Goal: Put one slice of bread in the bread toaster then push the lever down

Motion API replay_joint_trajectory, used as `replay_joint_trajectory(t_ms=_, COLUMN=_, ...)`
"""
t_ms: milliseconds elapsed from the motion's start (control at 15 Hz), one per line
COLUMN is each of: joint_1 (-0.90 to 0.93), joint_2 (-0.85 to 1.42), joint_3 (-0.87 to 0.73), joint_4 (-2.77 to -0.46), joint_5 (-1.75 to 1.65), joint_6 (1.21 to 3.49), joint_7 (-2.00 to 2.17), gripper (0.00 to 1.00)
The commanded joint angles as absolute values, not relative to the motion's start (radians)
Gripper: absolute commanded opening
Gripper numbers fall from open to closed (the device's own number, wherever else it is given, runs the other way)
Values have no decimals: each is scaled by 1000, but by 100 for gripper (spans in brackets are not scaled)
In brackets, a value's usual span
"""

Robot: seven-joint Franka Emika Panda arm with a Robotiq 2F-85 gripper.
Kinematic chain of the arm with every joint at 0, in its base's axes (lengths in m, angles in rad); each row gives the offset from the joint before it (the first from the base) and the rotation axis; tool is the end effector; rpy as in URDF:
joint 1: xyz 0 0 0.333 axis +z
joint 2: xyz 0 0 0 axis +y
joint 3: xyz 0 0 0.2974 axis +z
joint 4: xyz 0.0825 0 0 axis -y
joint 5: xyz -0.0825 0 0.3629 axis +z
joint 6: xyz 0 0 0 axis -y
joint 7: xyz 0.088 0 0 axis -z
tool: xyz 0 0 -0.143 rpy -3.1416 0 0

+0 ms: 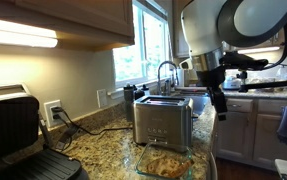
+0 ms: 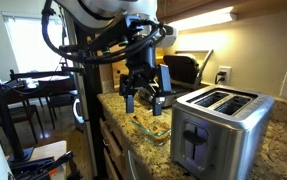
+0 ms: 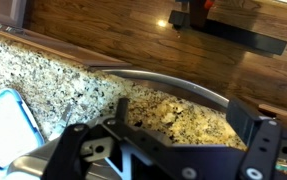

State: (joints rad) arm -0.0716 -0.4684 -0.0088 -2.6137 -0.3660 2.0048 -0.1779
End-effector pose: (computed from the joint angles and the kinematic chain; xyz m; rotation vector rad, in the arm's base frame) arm 0.3555 -0.0617 0.3588 2.8074 0.3920 -0.2546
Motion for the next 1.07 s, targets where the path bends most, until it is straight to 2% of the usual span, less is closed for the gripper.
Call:
replay_joint_trajectory(t_ms=0, joint_1=-37, joint_2=-452, joint_3=4, joint_4=-2612, joint_5=-359, joint_6=1975, joint_7=-165, gripper=100)
replay_joint_trajectory(t_ms=1000, joint_1=65, joint_2=-418, joint_3=64, joint_4=-2604, joint_5=-332, joint_6=1901, joint_7=-196, gripper=100)
